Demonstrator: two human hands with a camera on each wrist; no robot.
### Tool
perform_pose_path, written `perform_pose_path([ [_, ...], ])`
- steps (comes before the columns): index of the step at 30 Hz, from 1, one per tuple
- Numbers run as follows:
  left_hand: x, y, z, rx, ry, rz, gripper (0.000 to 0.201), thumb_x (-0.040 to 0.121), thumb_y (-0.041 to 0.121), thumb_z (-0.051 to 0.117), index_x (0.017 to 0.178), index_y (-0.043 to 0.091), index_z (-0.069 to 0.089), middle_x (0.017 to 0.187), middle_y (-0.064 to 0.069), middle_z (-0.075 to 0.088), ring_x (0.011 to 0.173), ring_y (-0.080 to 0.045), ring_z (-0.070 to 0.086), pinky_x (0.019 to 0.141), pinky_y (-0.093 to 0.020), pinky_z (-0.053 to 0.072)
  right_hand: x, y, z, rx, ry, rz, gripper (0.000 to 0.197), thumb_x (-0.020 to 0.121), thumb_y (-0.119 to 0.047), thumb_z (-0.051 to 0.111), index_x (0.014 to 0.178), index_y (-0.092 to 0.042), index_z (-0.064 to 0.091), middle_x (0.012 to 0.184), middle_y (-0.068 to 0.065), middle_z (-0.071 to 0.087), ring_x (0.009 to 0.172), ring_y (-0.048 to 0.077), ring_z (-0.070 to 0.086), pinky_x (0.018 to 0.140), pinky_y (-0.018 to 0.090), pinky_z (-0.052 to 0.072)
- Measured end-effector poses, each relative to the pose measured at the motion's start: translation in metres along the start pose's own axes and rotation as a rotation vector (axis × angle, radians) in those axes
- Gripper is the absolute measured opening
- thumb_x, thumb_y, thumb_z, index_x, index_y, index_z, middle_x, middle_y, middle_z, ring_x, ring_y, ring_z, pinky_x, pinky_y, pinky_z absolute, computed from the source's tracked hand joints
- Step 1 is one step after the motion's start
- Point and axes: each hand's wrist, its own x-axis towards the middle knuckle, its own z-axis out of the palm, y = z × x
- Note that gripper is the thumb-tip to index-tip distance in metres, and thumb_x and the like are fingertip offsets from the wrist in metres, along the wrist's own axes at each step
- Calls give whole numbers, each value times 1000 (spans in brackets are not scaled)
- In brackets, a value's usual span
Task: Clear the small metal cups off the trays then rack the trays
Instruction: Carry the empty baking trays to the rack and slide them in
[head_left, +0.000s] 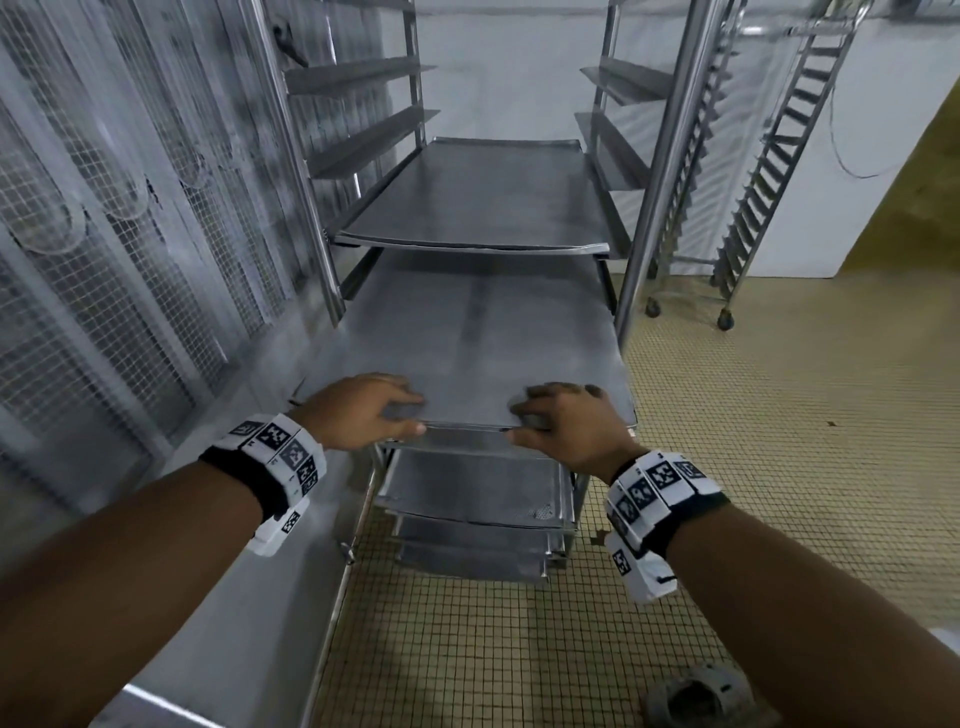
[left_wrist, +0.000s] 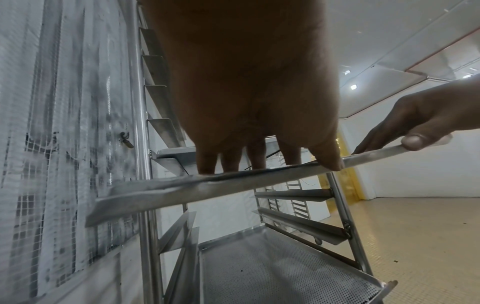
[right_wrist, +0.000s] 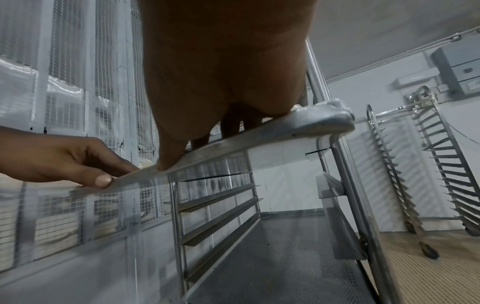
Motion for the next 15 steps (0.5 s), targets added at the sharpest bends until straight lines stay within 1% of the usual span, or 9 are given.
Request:
perform_pose_path([
  [2,7,5,-1,14,45,-17,72,83,76,53,143,36,55,157,0,43,146,-17,37,117,-33,27,6,-2,0,-3,29,39,47,91,-66,50,127,-40,64,142,-16,54,136,12,41,112,49,19],
  [3,11,8,-1,28,81,-7,60,90,65,57,142,34,57,155,0,46,144,-18,40,116,-34,29,9,-2,1,-3,48,61,44,92,-64,50,125,-40,65,141,-14,55,136,14,41,112,49,19],
  [4,16,9,0,45,114,2,53,95,57,58,141,33,58,153,1,49,143,-18,42,115,-33,31,14,-2,3,-7,57,83,42,94,-62,49,125,-39,65,141,-12,55,137,16,40,112,50,19],
  [5,22,11,1,60,143,6,49,97,53,57,141,31,59,151,3,52,141,-18,44,113,-33,33,18,-2,4,-11,57,103,40,96,-60,47,126,-39,63,142,-10,54,139,20,38,112,50,20],
  [7,34,10,3,71,183,-7,46,99,52,54,140,32,59,151,5,52,141,-16,44,113,-34,33,28,-1,7,-9,35,148,41,99,-57,41,132,-40,58,145,-9,50,143,25,32,113,51,21],
  [9,49,7,4,61,203,-12,46,100,53,51,141,32,59,151,4,51,141,-17,44,114,-35,33,39,3,9,-12,26,183,42,101,-56,36,137,-41,53,147,-8,46,145,26,29,114,53,21],
  [11,68,2,3,55,204,-12,46,101,52,50,140,30,59,151,4,52,141,-18,44,114,-38,34,53,9,9,-25,13,213,43,102,-55,32,140,-43,48,153,-9,40,147,26,25,115,56,16],
  [13,87,-4,3,74,215,-19,46,101,54,48,139,31,60,151,3,53,141,-18,45,114,-44,36,69,17,11,-36,-2,244,44,103,-56,27,143,-47,42,159,-12,31,150,24,19,116,60,11],
  [15,105,-10,3,92,224,-26,44,101,53,47,138,32,61,150,3,53,141,-19,45,112,-47,37,86,26,13,-51,-11,264,45,103,-57,25,145,-49,39,161,-13,27,150,23,18,115,61,10],
])
